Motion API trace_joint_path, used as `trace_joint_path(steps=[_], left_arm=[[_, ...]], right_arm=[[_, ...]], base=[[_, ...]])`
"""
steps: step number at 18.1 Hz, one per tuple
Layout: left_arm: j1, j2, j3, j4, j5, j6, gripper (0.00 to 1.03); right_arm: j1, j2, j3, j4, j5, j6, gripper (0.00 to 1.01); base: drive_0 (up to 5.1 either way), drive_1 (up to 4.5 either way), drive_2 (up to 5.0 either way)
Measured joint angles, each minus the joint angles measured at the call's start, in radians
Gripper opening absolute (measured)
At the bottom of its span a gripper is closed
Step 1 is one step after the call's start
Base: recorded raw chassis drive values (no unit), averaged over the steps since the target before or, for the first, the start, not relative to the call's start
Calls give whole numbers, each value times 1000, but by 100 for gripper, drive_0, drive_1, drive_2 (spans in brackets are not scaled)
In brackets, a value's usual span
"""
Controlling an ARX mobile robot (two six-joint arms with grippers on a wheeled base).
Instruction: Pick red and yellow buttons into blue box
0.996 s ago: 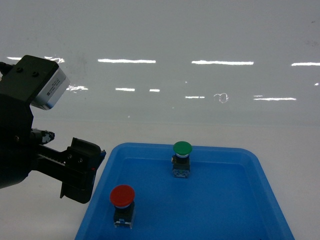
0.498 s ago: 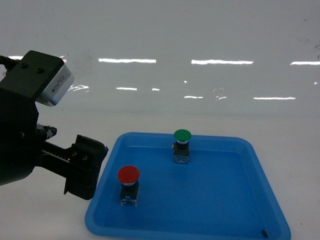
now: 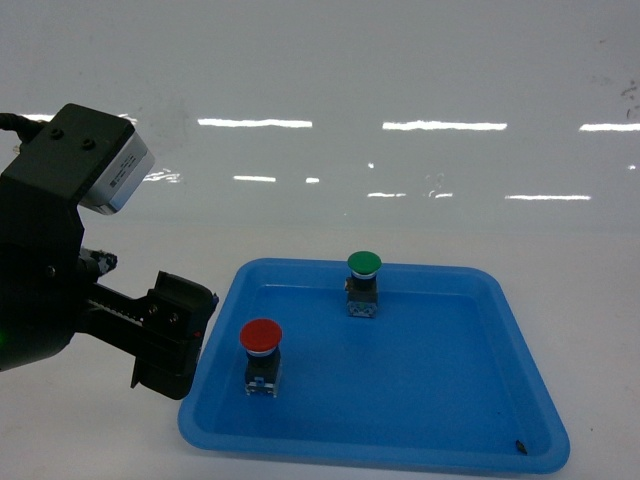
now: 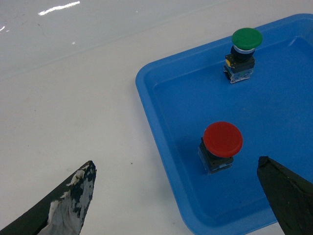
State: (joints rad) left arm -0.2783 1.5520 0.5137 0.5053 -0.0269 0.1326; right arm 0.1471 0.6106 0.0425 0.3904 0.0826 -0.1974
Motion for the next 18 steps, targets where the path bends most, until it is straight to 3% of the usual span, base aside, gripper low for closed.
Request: trace_joint_path(steps=[3, 8, 13, 18], left_arm=[[5, 10, 10, 4, 0, 3, 98], [10, 21, 18, 9, 1, 7, 98], [20, 39, 27, 13, 0, 7, 98], [8, 47, 43, -32, 4, 2, 98]], right_arm=[[-3, -6, -15, 23, -4, -11, 30], [9, -149, 51, -80, 24, 3, 30], [-41, -443, 59, -397, -8, 13, 30], [-23, -416, 35, -365, 3, 13, 30]], base=[[0, 0, 0], [0, 0, 0], [0, 0, 0], [0, 0, 0]])
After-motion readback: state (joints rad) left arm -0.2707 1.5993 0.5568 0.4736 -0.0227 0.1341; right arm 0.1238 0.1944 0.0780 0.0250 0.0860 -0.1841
